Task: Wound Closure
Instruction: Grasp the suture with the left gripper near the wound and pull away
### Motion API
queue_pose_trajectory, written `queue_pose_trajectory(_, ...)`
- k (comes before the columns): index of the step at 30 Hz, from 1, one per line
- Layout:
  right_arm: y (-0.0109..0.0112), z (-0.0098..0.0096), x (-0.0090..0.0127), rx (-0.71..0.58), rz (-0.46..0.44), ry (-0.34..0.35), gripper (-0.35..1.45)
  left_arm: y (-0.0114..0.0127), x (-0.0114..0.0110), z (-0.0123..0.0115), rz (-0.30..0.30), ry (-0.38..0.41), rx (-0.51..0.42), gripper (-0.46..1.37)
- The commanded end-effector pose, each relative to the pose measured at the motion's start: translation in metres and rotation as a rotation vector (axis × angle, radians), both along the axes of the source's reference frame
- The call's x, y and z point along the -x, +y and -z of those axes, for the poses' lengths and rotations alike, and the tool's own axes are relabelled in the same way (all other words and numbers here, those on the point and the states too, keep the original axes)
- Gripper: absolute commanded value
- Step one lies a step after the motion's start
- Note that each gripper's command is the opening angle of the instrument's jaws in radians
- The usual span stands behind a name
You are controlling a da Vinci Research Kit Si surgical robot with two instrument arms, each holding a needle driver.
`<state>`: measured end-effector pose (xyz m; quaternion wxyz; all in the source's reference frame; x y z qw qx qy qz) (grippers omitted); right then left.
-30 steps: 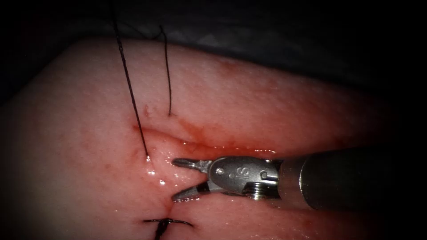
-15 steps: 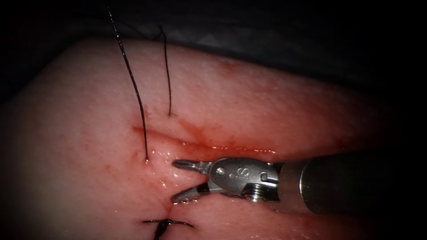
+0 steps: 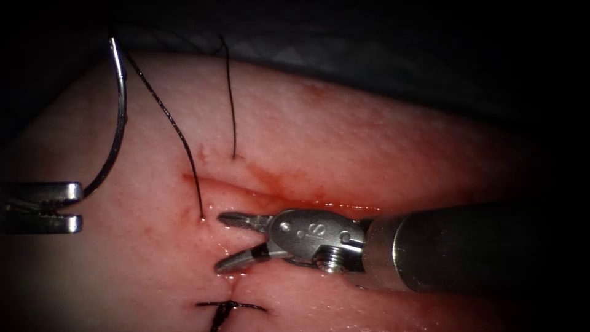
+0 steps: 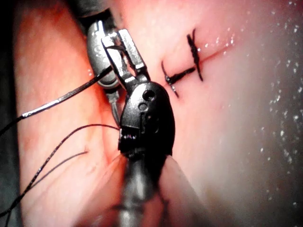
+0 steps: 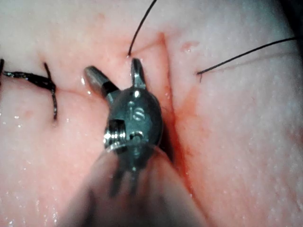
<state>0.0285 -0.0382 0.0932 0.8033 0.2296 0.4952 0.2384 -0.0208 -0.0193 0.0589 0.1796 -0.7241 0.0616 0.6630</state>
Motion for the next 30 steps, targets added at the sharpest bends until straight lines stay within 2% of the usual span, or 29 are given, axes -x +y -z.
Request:
queue_pose_trajectory(1, 0.0002, -0.0001, -0.0001, 0.003, -0.014, -0.006, 0.89, -0.0003, 0.0000, -0.0002, -0.006, 0.002, -0.002, -0.35)
queue_pose_trajectory(9, 0.0015, -0.0014, -0.0012, -0.014, -0.056, -0.018, 0.85, -0.0012, 0.0001, -0.0011, -0.014, 0.009, -0.007, -0.35)
queue_pose_trajectory(16, 0.0017, -0.0019, -0.0025, -0.037, -0.044, 0.004, 0.67, -0.0010, 0.0001, -0.0011, -0.013, 0.009, -0.008, -0.35)
queue_pose_trajectory(20, 0.0014, -0.0017, -0.0028, -0.049, -0.020, 0.025, -0.35, -0.0007, 0.0002, -0.0013, -0.013, 0.007, -0.014, -0.35)
queue_pose_trajectory(24, 0.0010, -0.0014, -0.0028, -0.053, -0.004, 0.039, -0.35, -0.0004, 0.0002, -0.0014, -0.013, 0.007, -0.015, -0.35)
queue_pose_trajectory(30, -0.0001, 0.0004, -0.0017, -0.055, 0.035, 0.033, -0.35, 0.0006, 0.0001, -0.0016, -0.005, 0.017, -0.004, -0.35)
